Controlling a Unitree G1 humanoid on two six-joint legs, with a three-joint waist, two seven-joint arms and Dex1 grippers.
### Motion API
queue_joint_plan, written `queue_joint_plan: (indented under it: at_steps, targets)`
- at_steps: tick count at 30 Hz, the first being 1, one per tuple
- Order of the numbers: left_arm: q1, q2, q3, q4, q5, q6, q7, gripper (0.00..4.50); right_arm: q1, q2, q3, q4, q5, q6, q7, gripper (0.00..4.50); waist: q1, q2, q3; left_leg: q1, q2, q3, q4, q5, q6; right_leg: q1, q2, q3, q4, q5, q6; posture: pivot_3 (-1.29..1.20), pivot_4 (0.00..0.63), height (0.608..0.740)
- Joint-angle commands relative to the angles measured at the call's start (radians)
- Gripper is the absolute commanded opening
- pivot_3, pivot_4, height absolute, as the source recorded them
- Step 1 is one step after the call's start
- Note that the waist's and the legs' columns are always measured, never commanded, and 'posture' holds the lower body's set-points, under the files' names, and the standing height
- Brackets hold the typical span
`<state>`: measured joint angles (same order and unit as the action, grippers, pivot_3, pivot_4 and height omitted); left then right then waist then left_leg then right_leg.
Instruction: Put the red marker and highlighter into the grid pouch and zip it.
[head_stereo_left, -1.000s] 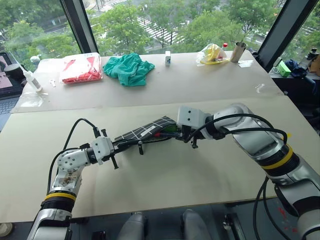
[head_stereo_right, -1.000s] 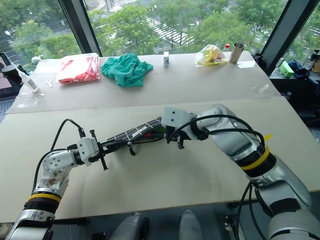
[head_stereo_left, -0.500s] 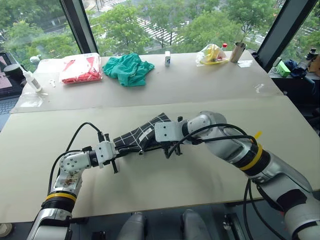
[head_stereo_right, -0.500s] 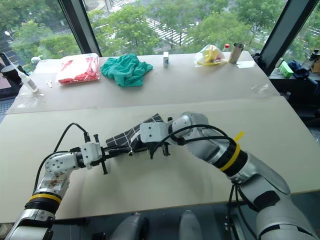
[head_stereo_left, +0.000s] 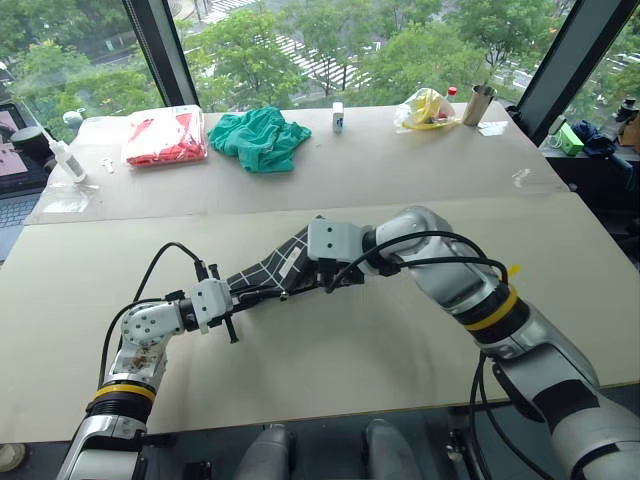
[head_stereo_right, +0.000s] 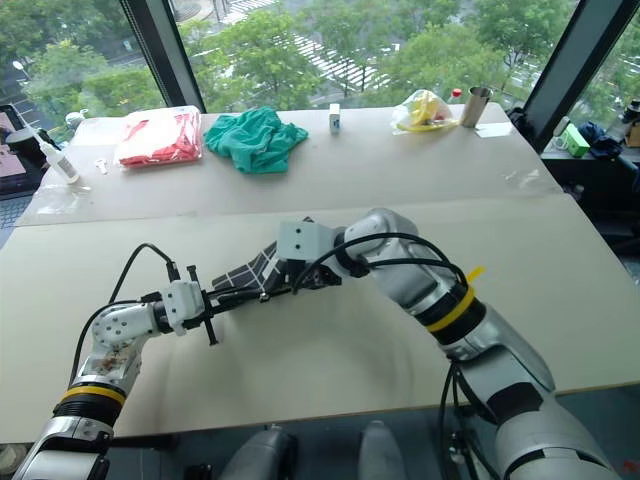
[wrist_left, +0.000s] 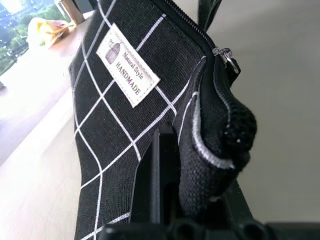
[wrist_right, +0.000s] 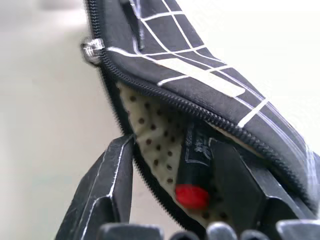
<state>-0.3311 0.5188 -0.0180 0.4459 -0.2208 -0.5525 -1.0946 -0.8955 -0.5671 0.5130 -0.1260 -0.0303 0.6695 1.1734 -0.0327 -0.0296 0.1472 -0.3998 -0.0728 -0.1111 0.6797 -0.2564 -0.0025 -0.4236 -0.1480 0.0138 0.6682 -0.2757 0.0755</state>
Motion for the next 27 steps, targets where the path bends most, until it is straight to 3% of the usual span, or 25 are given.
queue_joint_plan:
  at_steps: [1, 5, 9, 13, 18, 27]
  targets:
    - [-0.015, -0.015, 0.028, -0.044, -0.048, 0.038, 0.032, 0.0, 0.061, -0.084, -0.198, -0.097, 0.172, 0.053, 0.086, 2.74, 0.001, 0.0, 0.0, 0.0, 0.0, 0.0, 0.0, 0.0, 0.0, 0.0, 0.0, 0.0, -0.001, 0.0, 0.0, 0.0, 0.15, 0.74]
    - [-0.009, -0.018, 0.033, -0.056, -0.048, 0.052, 0.049, 0.0, 0.183, -0.157, -0.353, -0.163, 0.318, 0.154, 0.097, 2.74, -0.001, 0.0, 0.0, 0.0, 0.001, 0.0, -0.001, 0.0, 0.001, 0.0, 0.0, 0.0, -0.001, 0.0, 0.0, 0.0, 0.15, 0.74]
    - [-0.007, -0.02, 0.04, -0.063, -0.048, 0.067, 0.064, 0.0, 0.324, -0.177, -0.368, -0.244, 0.372, 0.273, 0.021, 2.74, -0.003, 0.0, 0.0, 0.001, 0.001, 0.001, -0.001, -0.003, 0.005, 0.0, 0.0, 0.0, -0.001, 0.0, 0.0, 0.0, 0.15, 0.74]
    - [-0.011, -0.021, 0.039, -0.061, -0.045, 0.074, 0.072, 0.0, 0.385, -0.006, -0.304, -0.273, 0.366, 0.462, -0.203, 2.74, -0.01, 0.0, 0.0, 0.001, 0.001, 0.001, -0.001, -0.003, 0.005, 0.0, 0.0, 0.001, 0.0, 0.0, -0.001, 0.0, 0.15, 0.74]
    - [-0.027, -0.022, 0.033, -0.051, -0.039, 0.074, 0.074, 0.0, 0.29, 0.23, -0.315, -0.145, 0.338, 0.538, -0.426, 2.74, -0.009, 0.0, 0.0, 0.001, 0.0, 0.001, 0.0, 0.0, 0.0, -0.001, 0.0, 0.002, 0.003, 0.001, -0.001, 0.0, 0.15, 0.74]
    - [-0.022, -0.025, 0.028, -0.059, -0.031, 0.071, 0.081, 0.0, 0.142, 0.436, -0.244, -0.01, 0.335, 0.495, -0.55, 2.74, -0.013, 0.0, 0.0, 0.0, 0.0, 0.0, -0.001, 0.001, -0.001, -0.001, 0.0, 0.001, 0.003, 0.001, -0.001, 0.0, 0.15, 0.74]
